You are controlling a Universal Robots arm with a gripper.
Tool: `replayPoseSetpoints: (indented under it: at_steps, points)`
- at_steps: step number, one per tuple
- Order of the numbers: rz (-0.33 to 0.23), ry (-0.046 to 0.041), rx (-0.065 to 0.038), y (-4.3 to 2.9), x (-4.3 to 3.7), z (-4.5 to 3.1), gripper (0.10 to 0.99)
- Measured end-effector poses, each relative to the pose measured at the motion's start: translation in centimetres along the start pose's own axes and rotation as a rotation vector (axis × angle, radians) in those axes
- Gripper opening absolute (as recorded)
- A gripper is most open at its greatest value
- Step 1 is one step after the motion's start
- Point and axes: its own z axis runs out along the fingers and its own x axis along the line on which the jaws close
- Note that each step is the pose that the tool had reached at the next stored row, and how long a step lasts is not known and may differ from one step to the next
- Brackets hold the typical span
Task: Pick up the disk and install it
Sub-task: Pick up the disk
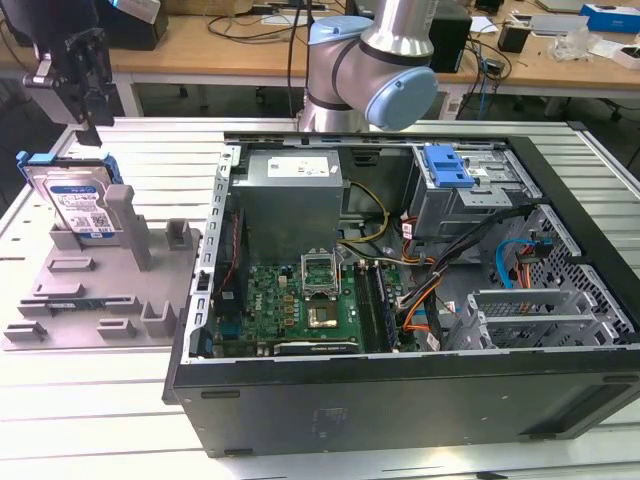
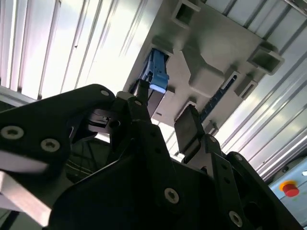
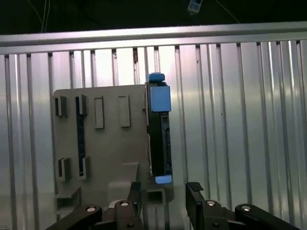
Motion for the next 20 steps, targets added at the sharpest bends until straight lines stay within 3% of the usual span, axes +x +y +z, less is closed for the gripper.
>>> replayPoseSetpoints:
  at_steps: [4, 11, 20]
  points:
    - [-0.072, 0.0051, 0.003, 0.00, -0.02, 0.20, 0.498]
    - [-0.067, 0.0048, 0.004, 0.10, -0.01, 0.24, 0.498]
    - [-0.055, 0.0044, 0.007, 2.01, -0.13, 0.41, 0.498]
